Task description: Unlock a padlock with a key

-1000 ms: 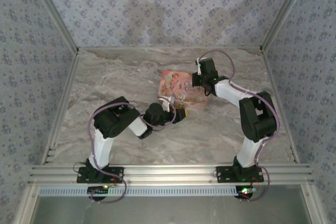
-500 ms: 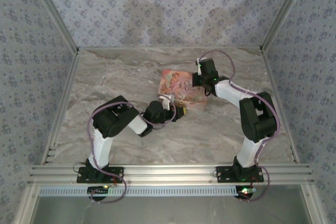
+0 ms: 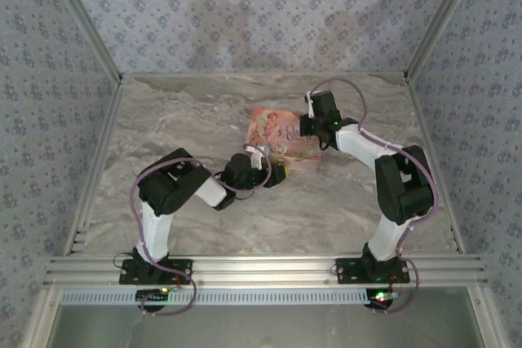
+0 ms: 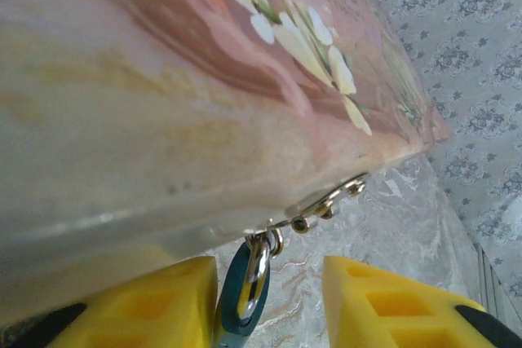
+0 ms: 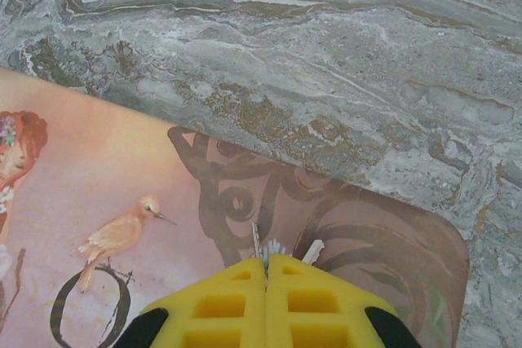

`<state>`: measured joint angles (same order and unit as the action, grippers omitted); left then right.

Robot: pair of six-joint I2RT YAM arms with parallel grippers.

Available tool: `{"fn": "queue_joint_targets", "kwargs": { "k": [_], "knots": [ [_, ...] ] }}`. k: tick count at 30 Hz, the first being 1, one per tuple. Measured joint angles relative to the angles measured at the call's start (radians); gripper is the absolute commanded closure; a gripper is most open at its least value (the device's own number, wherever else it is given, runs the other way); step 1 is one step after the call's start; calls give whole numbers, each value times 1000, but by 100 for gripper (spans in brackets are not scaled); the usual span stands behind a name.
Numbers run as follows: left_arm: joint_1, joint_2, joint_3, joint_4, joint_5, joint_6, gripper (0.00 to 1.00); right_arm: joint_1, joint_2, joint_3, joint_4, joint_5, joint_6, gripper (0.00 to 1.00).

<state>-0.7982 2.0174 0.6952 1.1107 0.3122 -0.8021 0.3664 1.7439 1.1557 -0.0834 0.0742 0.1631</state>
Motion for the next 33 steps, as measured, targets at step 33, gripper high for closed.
{"fn": "queue_joint_targets", "kwargs": {
  "k": [33],
  "knots": [
    [-37, 52, 48, 48, -5, -39, 51, 0, -16, -26, 5, -3, 0, 100]
  ]
}}
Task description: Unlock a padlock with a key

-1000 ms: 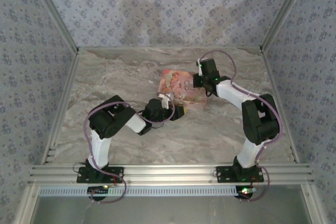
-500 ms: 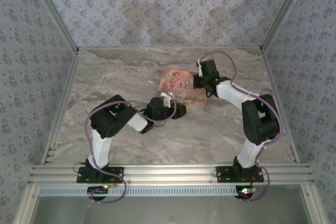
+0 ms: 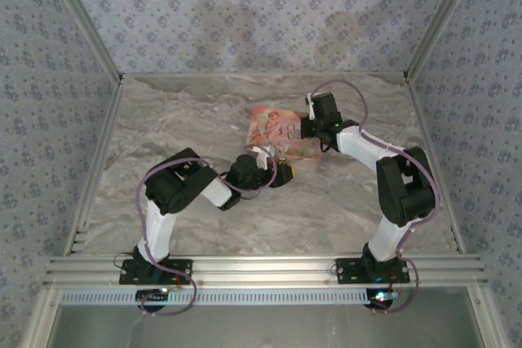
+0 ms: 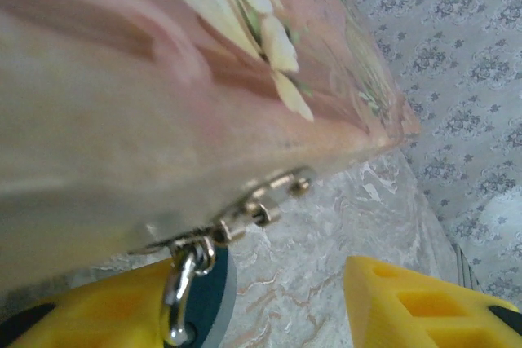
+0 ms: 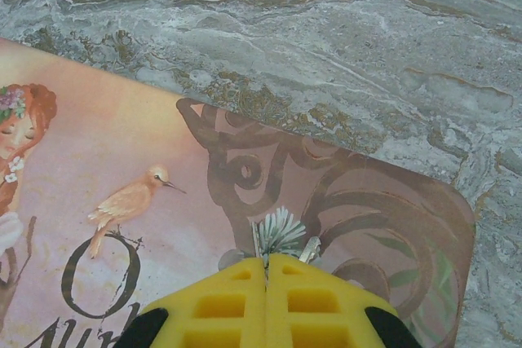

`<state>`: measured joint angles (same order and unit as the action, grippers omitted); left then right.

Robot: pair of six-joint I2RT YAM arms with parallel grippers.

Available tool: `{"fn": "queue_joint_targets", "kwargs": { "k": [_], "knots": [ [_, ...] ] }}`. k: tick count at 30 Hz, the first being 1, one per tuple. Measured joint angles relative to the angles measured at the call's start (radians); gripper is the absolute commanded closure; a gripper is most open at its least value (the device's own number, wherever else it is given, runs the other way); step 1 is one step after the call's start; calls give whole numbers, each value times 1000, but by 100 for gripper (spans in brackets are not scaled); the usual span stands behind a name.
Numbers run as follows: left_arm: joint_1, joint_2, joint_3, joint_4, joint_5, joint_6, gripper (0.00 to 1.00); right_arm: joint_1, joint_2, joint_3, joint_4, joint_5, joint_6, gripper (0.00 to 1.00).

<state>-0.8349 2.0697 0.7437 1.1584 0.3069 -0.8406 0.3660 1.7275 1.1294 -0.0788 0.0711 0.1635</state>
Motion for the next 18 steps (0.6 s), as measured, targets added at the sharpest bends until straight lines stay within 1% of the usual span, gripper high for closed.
{"fn": "queue_joint_targets", "kwargs": {
  "k": [9, 13, 16, 18],
  "knots": [
    [-2, 0, -25, 21, -23, 4, 57, -2, -11, -12, 0, -1, 0, 100],
    [9, -9, -38, 20, -23, 5, 62, -4, -13, -14, 0, -6, 0, 100],
    [22, -14, -45, 20, -23, 5, 63, -4, -13, -14, 0, -7, 0, 100],
    [28, -16, -48, 20, -23, 5, 66, -4, -13, -15, 1, -7, 0, 100]
  ]
}}
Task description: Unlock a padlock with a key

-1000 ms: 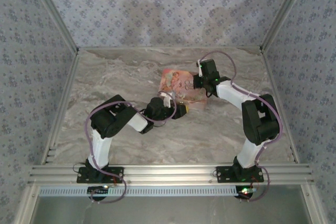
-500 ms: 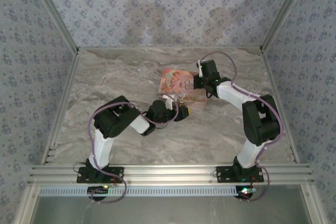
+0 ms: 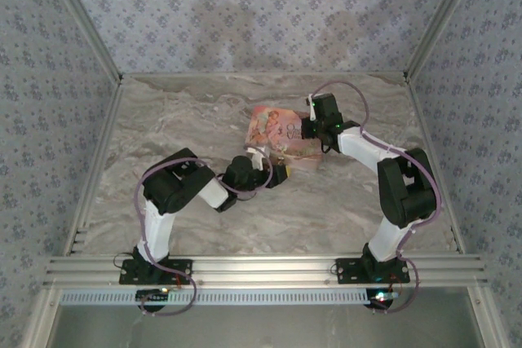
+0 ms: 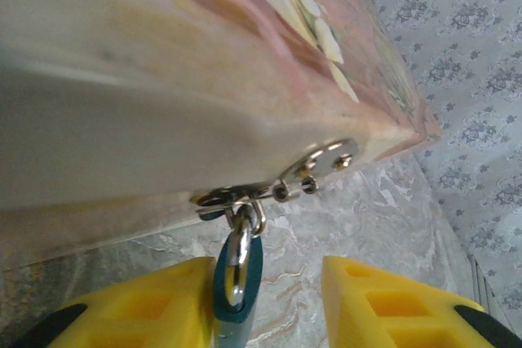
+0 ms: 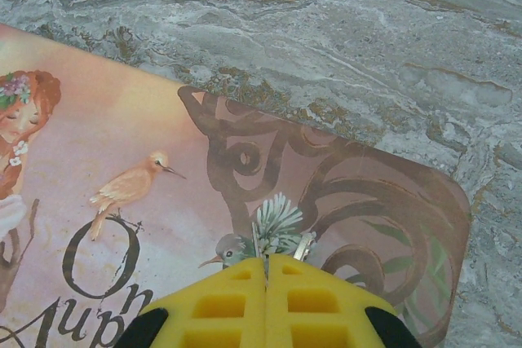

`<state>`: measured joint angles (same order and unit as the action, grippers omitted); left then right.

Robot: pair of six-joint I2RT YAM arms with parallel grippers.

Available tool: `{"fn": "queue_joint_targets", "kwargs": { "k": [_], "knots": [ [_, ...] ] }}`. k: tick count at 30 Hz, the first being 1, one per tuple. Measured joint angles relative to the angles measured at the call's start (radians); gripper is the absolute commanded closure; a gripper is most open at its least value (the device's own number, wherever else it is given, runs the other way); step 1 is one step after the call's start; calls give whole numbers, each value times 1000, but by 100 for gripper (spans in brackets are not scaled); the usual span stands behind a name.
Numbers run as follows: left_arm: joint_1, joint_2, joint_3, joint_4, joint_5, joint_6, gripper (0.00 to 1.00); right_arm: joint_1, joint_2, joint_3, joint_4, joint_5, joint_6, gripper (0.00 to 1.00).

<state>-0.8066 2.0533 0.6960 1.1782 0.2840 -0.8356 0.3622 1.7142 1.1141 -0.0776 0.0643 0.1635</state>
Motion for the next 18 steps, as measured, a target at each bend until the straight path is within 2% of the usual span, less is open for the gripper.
{"fn": "queue_joint_targets", "kwargs": {
  "k": [10, 15, 18],
  "knots": [
    [6, -3, 0, -8, 2, 1, 79, 0, -3, -5, 6, 0, 0, 100],
    [13, -5, 0, -15, 6, 12, 89, 0, -6, -8, 6, 0, 0, 100],
    [17, -12, 0, -31, 14, 14, 91, 0, -11, -13, 6, 0, 0, 100]
  ]
}}
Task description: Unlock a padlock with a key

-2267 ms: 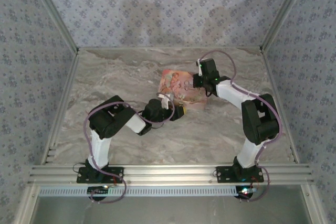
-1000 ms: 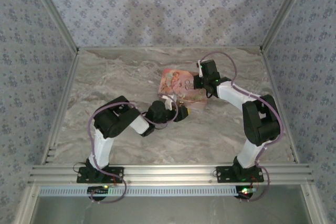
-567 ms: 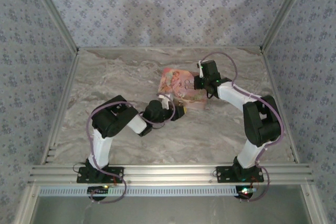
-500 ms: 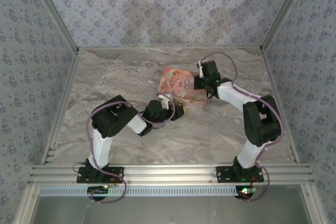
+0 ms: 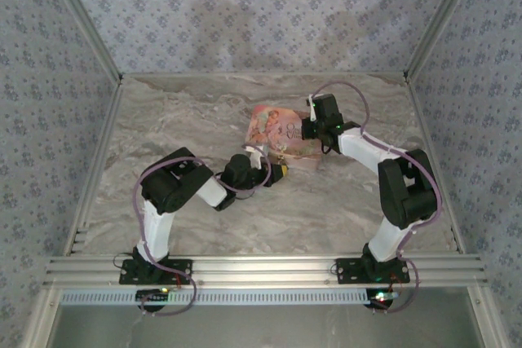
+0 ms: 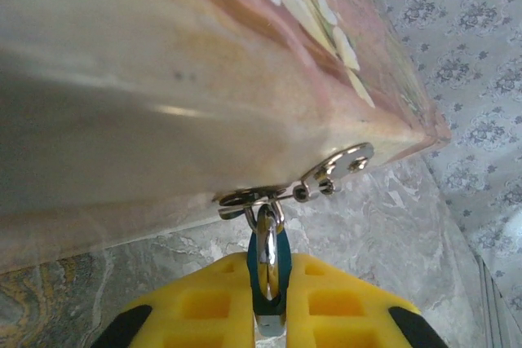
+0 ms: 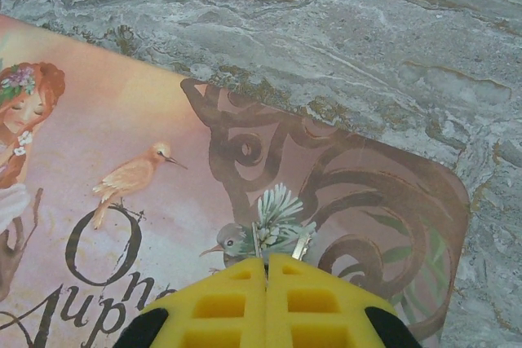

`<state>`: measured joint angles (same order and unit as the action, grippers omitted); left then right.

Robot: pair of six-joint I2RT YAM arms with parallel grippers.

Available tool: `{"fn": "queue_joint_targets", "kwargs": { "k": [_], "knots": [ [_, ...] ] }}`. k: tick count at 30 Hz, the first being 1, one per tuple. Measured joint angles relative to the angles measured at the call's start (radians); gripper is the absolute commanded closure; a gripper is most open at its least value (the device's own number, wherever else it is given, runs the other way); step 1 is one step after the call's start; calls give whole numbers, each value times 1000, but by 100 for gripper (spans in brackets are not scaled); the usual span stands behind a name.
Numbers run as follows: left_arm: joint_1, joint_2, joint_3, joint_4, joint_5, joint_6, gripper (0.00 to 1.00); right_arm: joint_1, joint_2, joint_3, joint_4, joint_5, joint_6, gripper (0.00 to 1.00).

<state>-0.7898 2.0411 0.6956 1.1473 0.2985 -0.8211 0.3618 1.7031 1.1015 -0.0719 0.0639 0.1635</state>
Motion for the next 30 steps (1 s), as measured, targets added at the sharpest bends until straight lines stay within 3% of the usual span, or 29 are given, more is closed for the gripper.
{"fn": "queue_joint_targets", "kwargs": {
  "k": [11, 21, 30],
  "knots": [
    [24, -95, 6, -204, 77, 2, 92, -24, -105, -6, -38, -3, 4, 100],
    [44, -170, 65, -472, 177, 24, 92, -43, -242, -14, -246, 97, 77, 100],
    [43, -197, 62, -524, 211, 15, 92, -69, -240, -116, -307, 186, 145, 100]
  ]
}}
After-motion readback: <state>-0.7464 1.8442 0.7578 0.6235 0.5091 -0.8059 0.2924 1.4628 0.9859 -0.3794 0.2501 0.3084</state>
